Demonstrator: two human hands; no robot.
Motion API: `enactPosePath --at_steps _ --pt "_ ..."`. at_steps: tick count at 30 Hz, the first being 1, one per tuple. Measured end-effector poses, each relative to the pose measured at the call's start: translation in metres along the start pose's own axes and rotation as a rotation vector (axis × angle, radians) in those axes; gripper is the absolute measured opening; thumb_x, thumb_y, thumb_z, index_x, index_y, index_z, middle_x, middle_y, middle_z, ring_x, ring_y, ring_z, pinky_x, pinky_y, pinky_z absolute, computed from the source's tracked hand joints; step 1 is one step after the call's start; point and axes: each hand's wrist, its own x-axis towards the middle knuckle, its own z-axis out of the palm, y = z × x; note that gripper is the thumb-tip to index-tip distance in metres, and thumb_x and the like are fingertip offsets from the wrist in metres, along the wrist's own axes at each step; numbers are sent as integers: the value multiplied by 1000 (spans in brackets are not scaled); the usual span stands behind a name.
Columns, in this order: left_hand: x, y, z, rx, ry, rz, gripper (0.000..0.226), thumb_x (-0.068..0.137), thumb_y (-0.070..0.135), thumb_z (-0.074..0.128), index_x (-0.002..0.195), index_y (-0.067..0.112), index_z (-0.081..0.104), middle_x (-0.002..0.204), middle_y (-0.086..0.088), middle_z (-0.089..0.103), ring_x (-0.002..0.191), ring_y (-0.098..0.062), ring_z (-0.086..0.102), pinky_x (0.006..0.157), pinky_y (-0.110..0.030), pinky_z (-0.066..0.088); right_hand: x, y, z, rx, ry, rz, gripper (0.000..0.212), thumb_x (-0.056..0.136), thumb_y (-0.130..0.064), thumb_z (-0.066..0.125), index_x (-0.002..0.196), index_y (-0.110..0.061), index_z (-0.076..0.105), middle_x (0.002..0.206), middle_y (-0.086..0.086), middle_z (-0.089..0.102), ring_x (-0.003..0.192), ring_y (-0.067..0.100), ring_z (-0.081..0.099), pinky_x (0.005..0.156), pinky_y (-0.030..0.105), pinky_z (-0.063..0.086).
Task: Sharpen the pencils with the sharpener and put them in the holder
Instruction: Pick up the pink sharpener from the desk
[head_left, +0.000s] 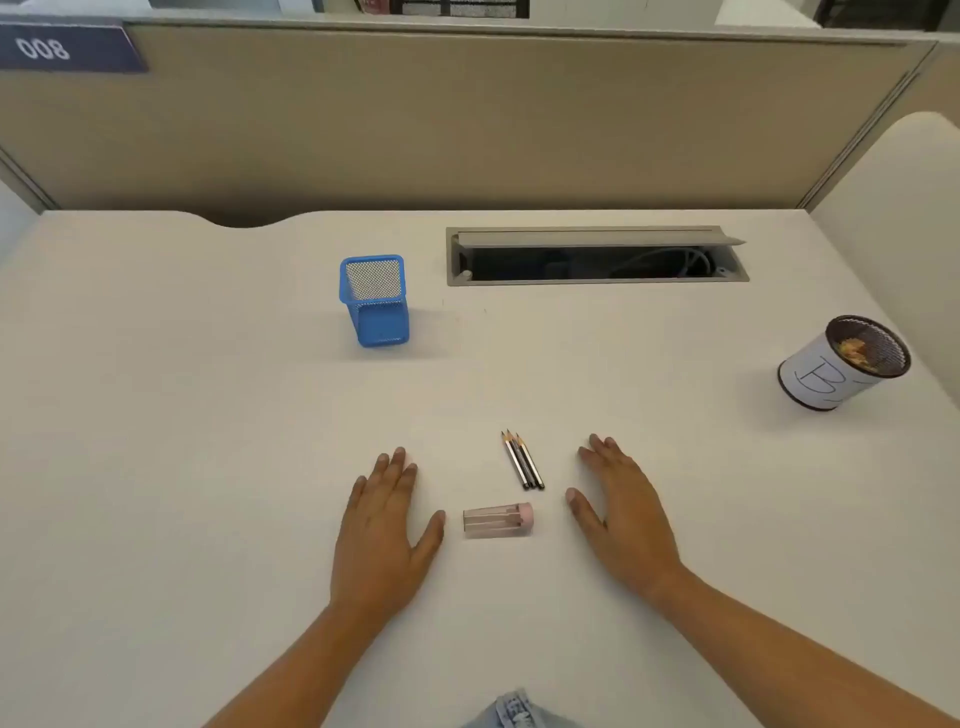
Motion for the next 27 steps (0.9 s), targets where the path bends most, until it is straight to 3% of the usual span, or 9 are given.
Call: enactPosePath --at_steps 3,7,13,17,21,27 --pt "-2 19 1 -110 85 110 70 83 54 55 140 14 48 155 2 36 144 -14 31 115 -33 27 -3 -11 -4 122 82 1 48 90 -35 65 135 -22 53 152 -10 41 144 8 30 116 32 30" --pt "-2 46 4 -91 134 231 62 78 52 67 128 17 59 145 2 51 129 -18 51 102 -36 44 -16 -30 0 99 97 -87 41 87 -32 70 125 -23 60 135 -10 56 126 7 47 106 26 40" --pt "-3 59 14 -24 60 336 51 77 54 67 114 20 67 116 3 67 103 -16 63 83 -35 52 -24 -40 9 106 17 -98 34 87 -24 66 120 -23 62 120 -10 60 111 8 55 96 21 45" --pt "-5 55 14 2 -27 283 34 81 49 64 103 24 70 92 7 64 80 -16 60 68 -27 46 -30 -40 10 146 -46 -66 36 87 -23 65 122 -24 61 117 -13 60 104 5 57 91 19 47" --pt "-11 57 5 -72 -17 247 27 83 35 71 107 22 70 94 6 66 81 -15 62 68 -28 50 -31 -52 1 367 -102 34 39 87 -18 70 124 -26 62 110 -15 66 91 6 64 76 12 50" --pt "-24 73 -28 -211 54 201 30 78 23 78 102 26 61 97 8 65 85 -12 62 73 -22 50 -35 -87 -27 707 -87 178 23 83 -23 77 106 -23 72 93 -6 76 71 6 67 66 22 55"
